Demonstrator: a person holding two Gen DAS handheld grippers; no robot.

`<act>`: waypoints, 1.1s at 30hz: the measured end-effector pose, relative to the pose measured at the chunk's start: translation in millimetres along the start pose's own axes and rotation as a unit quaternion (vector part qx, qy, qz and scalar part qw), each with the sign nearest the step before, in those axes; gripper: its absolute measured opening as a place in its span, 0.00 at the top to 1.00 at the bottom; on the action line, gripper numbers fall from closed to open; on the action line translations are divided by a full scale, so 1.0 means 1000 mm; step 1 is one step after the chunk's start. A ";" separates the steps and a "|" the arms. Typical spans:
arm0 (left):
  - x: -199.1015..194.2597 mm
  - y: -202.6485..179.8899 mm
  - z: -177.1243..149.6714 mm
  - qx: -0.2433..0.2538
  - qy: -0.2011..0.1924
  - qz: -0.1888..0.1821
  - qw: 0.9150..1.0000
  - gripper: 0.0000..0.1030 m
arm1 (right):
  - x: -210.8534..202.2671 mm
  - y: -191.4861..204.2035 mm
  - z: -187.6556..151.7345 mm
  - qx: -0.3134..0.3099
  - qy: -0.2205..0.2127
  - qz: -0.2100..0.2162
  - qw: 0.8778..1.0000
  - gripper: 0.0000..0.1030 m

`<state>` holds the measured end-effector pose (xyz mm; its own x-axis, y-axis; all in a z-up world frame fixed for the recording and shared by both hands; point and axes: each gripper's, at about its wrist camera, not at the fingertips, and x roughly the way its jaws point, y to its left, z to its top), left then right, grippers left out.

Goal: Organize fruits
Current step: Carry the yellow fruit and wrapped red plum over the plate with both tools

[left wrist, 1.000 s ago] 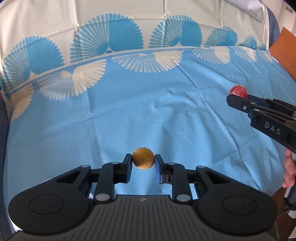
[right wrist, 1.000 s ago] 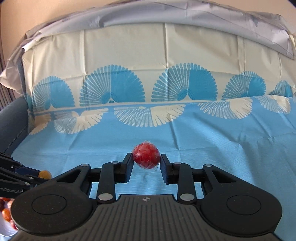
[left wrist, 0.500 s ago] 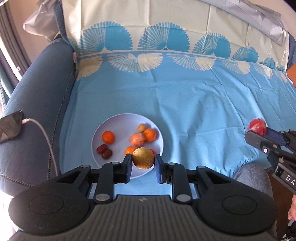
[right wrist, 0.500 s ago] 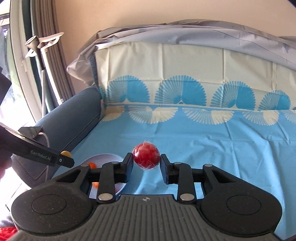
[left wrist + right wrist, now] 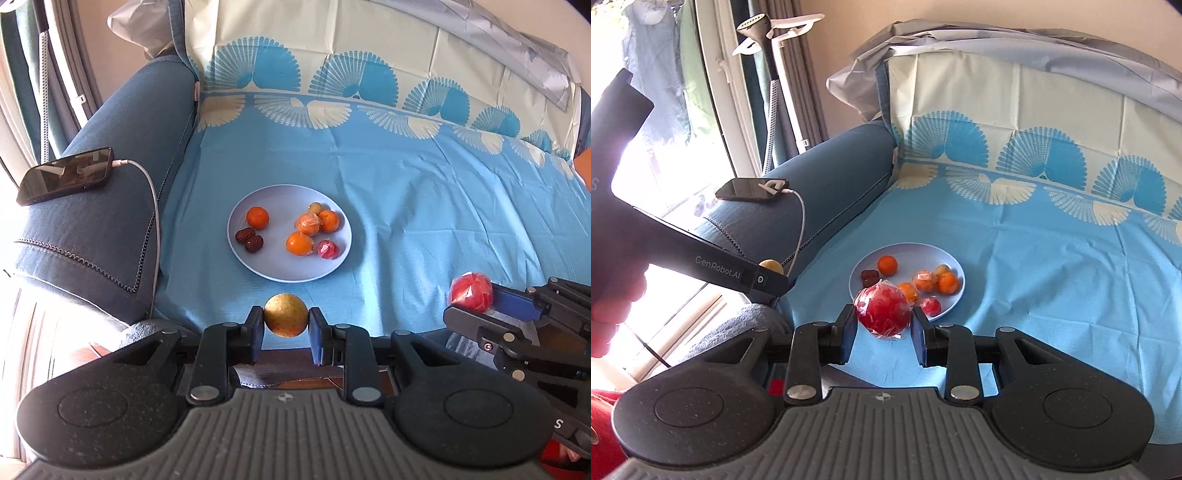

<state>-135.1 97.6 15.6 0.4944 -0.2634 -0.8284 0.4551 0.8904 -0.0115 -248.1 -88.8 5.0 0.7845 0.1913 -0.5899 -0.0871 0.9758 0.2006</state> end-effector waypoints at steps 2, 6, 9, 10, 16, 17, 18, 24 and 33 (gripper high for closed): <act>-0.004 0.003 -0.003 -0.003 -0.005 -0.001 1.000 0.73 | -0.002 0.004 0.001 -0.006 0.000 -0.001 1.000 0.68; -0.008 0.008 -0.005 -0.012 -0.011 -0.003 1.000 0.73 | -0.002 0.008 0.003 -0.015 0.002 -0.003 1.000 0.68; -0.007 0.008 -0.003 -0.014 -0.011 -0.004 1.000 0.73 | -0.001 0.008 0.003 -0.019 0.004 -0.004 1.000 0.68; -0.006 0.009 -0.002 -0.014 -0.010 -0.005 1.000 0.73 | -0.001 0.009 0.003 -0.019 0.004 -0.005 1.000 0.68; -0.002 0.010 -0.001 -0.016 -0.009 -0.008 1.000 0.73 | 0.001 0.008 0.003 -0.015 0.008 -0.009 1.000 0.68; -0.001 0.010 -0.002 -0.016 -0.007 -0.009 1.000 0.73 | 0.001 0.007 0.003 -0.014 0.009 -0.010 1.000 0.68; 0.000 0.010 -0.002 -0.017 -0.006 -0.009 1.000 0.73 | 0.002 0.007 0.003 -0.012 0.011 -0.011 1.000 0.68; 0.011 0.014 -0.001 -0.023 0.007 -0.012 1.000 0.73 | 0.009 0.005 0.004 -0.008 0.021 -0.013 1.000 0.68; 0.025 0.025 0.011 -0.033 0.011 -0.008 0.999 0.73 | 0.025 0.002 0.010 -0.002 0.033 -0.017 0.999 0.68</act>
<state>-102.9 109.1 1.0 0.4711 -0.2710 -0.8394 0.4131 0.9086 -0.0614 -222.3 -83.4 -2.2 0.7446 0.1639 -0.6471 -0.0633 0.9824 0.1759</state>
